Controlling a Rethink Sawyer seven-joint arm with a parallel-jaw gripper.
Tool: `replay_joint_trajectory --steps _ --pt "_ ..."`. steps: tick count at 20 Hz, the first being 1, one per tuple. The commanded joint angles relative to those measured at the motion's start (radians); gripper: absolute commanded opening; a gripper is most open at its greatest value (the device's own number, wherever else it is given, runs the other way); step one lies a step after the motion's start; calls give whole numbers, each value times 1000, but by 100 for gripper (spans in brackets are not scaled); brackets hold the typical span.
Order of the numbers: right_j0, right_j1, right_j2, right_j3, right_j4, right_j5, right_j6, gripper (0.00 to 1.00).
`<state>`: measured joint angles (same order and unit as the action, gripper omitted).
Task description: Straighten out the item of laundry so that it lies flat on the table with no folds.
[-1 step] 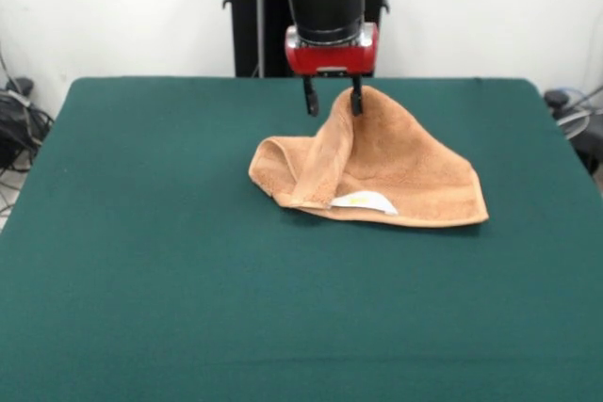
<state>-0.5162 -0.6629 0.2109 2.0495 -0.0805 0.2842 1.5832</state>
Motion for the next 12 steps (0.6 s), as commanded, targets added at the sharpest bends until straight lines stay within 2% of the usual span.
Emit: replay_joint_trajectory --steps 1,8,12 --pt "-17 71 120 -90 38 38 91 100" --pt "-18 75 122 -93 29 39 96 100" --pt "-6 69 112 -115 30 85 91 100"
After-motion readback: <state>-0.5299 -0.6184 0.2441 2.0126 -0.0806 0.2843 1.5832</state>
